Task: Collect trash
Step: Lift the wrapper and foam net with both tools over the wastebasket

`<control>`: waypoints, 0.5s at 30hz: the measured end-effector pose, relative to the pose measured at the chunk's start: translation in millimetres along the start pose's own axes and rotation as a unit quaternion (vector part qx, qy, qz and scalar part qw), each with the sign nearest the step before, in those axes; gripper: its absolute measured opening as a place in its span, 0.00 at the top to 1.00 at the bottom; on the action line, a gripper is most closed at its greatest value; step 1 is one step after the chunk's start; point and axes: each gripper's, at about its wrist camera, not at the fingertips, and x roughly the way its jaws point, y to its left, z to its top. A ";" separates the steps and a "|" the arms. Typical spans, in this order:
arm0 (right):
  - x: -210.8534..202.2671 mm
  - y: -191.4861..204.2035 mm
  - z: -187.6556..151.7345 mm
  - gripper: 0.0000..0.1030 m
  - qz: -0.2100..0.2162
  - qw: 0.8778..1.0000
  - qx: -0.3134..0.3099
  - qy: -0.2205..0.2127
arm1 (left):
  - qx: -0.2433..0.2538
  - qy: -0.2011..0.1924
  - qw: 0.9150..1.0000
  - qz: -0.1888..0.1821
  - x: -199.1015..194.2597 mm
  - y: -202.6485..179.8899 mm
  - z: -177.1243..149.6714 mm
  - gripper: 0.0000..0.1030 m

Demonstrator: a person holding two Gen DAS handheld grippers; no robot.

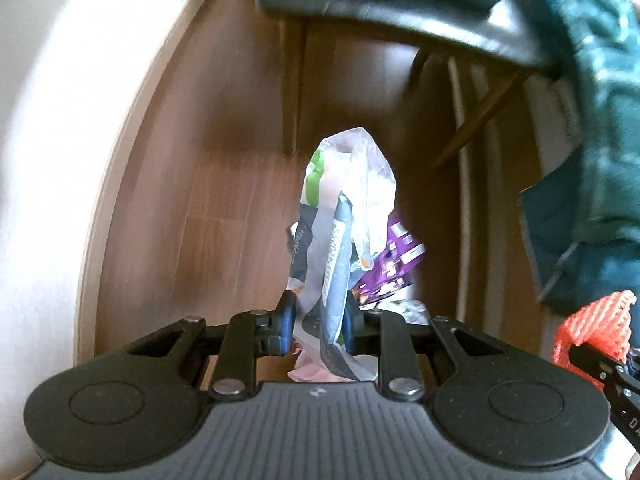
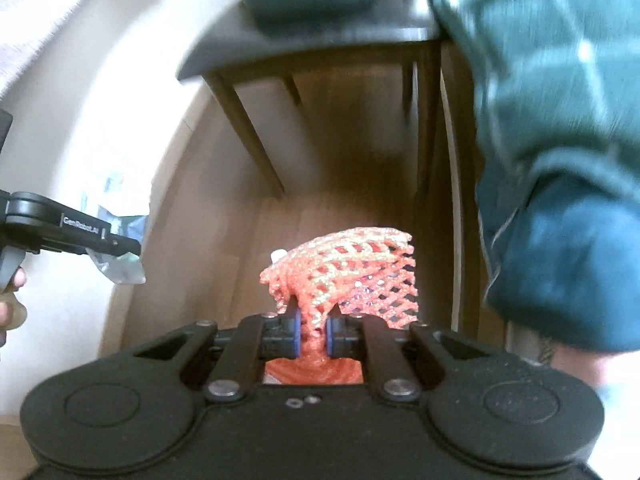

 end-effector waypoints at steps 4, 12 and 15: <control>-50.5 3.8 27.4 0.90 0.014 1.000 0.001 -0.022 | 0.005 -0.023 1.000 -0.007 -58.3 -15.5 11.0 0.78; -144.3 22.2 84.2 0.90 0.031 0.995 -0.060 -0.080 | 0.008 -0.072 0.997 -0.019 -169.7 -43.2 30.6 0.78; -186.6 25.5 108.5 0.90 0.039 0.990 -0.079 -0.111 | 0.013 -0.100 0.995 -0.016 -211.8 -58.4 38.9 0.78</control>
